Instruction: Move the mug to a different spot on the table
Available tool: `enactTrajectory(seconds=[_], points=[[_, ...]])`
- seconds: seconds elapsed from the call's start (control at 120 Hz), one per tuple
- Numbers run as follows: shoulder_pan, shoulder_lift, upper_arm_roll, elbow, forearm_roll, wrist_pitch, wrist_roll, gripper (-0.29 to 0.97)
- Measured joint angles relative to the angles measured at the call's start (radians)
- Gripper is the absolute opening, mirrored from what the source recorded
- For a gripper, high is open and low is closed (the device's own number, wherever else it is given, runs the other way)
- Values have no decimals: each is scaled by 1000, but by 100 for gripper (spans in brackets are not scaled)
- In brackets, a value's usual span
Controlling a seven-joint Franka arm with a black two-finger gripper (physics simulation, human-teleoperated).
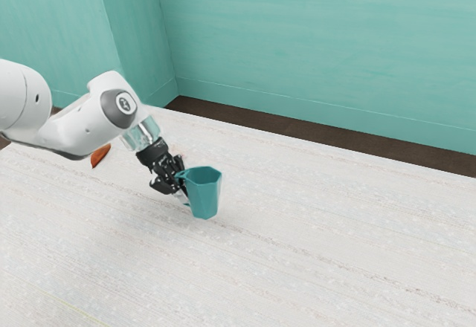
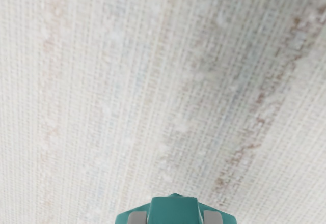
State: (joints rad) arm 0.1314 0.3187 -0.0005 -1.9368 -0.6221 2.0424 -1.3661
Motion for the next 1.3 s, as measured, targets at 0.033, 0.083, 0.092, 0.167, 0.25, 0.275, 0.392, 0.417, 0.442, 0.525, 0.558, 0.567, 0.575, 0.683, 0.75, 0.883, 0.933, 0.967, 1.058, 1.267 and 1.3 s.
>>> enactTrajectory(seconds=[0.033,0.083,0.092,0.167,0.25,0.275,0.392,0.417,0.442,0.525,0.558,0.567,0.575,0.683,0.75,0.883,0.933,0.967,1.058,1.267,1.3], points=[[1,-3,7,-9,-5,-3,10,-6],[0,-5,17,-18,-12,-6,26,-6],[0,-5,20,-19,-13,-6,29,-6],[1,-6,35,-36,-27,-9,53,-5],[1,-5,48,-52,-43,-10,80,-5],[1,-4,49,-56,-47,-8,88,-5],[0,-5,51,-96,-86,31,129,-5],[0,-5,51,-103,-96,41,139,-5],[0,-5,51,-107,-105,50,149,-5],[1,-1,52,-114,-131,77,182,-5],[1,0,52,-116,-139,85,195,-5],[1,1,52,-116,-141,87,198,-5],[1,2,52,-117,-143,89,201,-5],[2,15,53,-117,-157,109,236,-5],[1,20,57,-117,-160,117,254,-5],[2,24,63,-115,-162,128,285,-3],[2,28,63,-112,-163,134,296,8],[2,31,63,-111,-164,140,304,15],[2,34,63,-110,-168,152,323,34],[2,45,65,-109,-170,165,358,55],[2,46,68,-107,-165,168,362,57]])
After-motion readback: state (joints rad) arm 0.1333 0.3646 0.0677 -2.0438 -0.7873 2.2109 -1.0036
